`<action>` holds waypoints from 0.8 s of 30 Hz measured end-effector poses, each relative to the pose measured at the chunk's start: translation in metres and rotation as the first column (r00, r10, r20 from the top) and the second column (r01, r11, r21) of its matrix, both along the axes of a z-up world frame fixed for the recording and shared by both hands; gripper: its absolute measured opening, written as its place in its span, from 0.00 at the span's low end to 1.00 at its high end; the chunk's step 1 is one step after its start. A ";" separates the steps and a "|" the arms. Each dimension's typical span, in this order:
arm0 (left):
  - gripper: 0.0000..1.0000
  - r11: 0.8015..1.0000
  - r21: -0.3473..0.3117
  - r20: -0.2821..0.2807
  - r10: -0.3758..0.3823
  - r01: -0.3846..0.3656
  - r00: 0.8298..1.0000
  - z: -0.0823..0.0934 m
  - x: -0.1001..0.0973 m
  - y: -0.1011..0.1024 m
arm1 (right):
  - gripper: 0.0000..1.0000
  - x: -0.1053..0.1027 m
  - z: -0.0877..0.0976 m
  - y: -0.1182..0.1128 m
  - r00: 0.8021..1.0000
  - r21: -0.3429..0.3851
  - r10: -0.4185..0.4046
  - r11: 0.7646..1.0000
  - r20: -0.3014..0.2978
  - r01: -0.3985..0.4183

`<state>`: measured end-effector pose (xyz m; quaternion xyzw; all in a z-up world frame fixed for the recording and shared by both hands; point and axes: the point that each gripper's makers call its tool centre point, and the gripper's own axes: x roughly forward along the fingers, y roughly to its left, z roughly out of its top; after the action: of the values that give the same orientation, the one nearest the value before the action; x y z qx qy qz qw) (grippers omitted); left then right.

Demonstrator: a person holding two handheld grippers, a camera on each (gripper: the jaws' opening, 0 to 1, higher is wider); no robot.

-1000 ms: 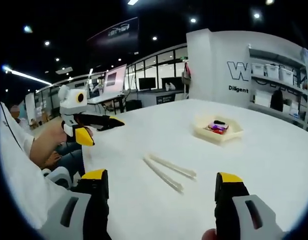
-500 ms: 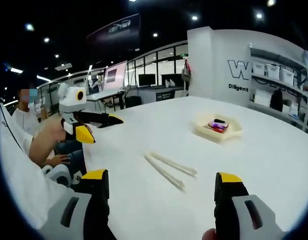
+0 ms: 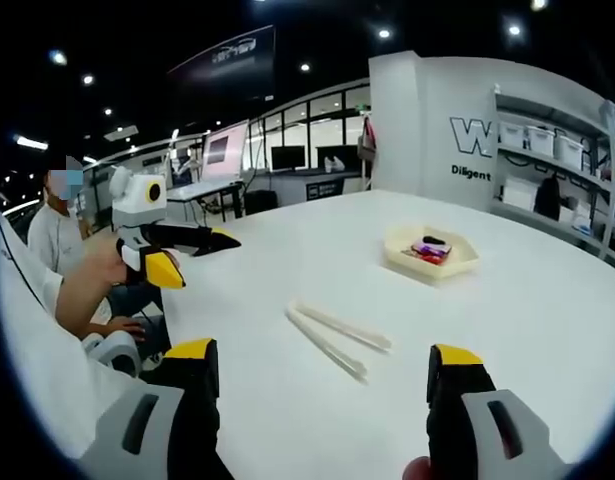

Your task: Place the target food into the container with the food tongs after gripping and lifting it, then release it inside without dropping or visibly crushing the food.

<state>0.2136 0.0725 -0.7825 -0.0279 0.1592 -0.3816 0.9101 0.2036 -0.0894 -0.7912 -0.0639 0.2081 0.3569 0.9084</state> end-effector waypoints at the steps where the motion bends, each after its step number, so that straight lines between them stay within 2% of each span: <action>1: 0.89 1.000 0.000 -0.001 0.002 -0.002 1.000 0.000 0.000 0.000 | 0.84 0.000 0.000 0.000 1.000 -0.001 -0.002 1.000 0.000 0.002; 24: 0.89 0.999 -0.002 -0.018 0.042 -0.042 0.999 -0.004 0.006 0.008 | 0.83 0.014 -0.004 0.000 1.000 -0.002 -0.020 1.000 -0.018 0.020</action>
<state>0.2197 0.0804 -0.7862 -0.0358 0.1662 -0.3623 0.9164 0.2179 -0.0890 -0.7954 -0.0592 0.2172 0.3482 0.9100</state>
